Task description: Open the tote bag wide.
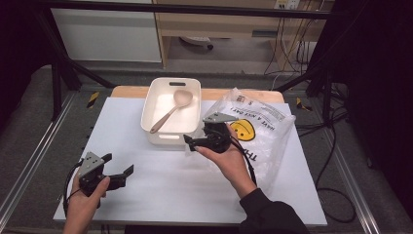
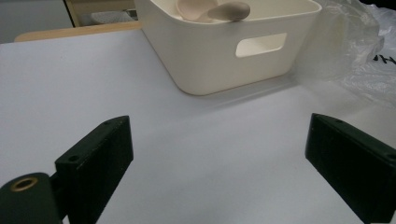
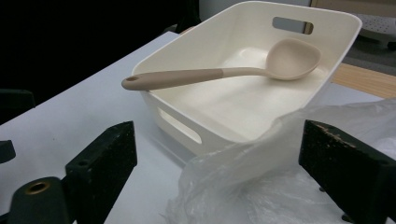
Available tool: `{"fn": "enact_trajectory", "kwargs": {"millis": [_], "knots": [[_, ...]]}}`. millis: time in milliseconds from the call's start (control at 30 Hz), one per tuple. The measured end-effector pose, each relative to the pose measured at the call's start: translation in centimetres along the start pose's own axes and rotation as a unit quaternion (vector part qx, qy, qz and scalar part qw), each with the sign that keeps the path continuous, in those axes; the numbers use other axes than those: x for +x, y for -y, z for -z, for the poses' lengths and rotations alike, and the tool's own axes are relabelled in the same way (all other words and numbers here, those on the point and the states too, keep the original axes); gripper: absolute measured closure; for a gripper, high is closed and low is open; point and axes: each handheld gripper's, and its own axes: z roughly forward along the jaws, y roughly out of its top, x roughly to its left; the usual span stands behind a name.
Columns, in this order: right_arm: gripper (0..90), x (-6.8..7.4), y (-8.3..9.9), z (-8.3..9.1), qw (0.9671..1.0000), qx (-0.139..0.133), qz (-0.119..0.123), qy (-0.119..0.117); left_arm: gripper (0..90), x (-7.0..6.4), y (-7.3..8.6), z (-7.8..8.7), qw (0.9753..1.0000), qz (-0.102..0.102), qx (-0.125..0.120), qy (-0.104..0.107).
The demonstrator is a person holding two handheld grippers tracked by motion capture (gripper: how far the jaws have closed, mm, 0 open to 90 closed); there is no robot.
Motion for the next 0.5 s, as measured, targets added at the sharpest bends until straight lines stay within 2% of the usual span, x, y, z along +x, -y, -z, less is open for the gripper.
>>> {"fn": "enact_trajectory", "kwargs": {"millis": [100, 233, 500], "knots": [[9.1, -0.6, 0.5, 0.7, 1.0000, 0.002, -0.001, -0.001, 7.2, 0.0, 0.0, 0.1, 1.0000, -0.001, 0.000, 0.001], [8.1, -1.8, 1.8, 1.8, 0.9999, 0.010, 0.007, 0.009, 7.1, 0.0, 0.0, 0.0, 1.0000, 0.000, 0.000, 0.001], [6.9, -4.3, 4.1, 3.7, 0.9997, 0.011, 0.001, 0.022, 7.1, -0.1, 0.1, 0.0, 1.0000, -0.001, 0.001, -0.002]]}}
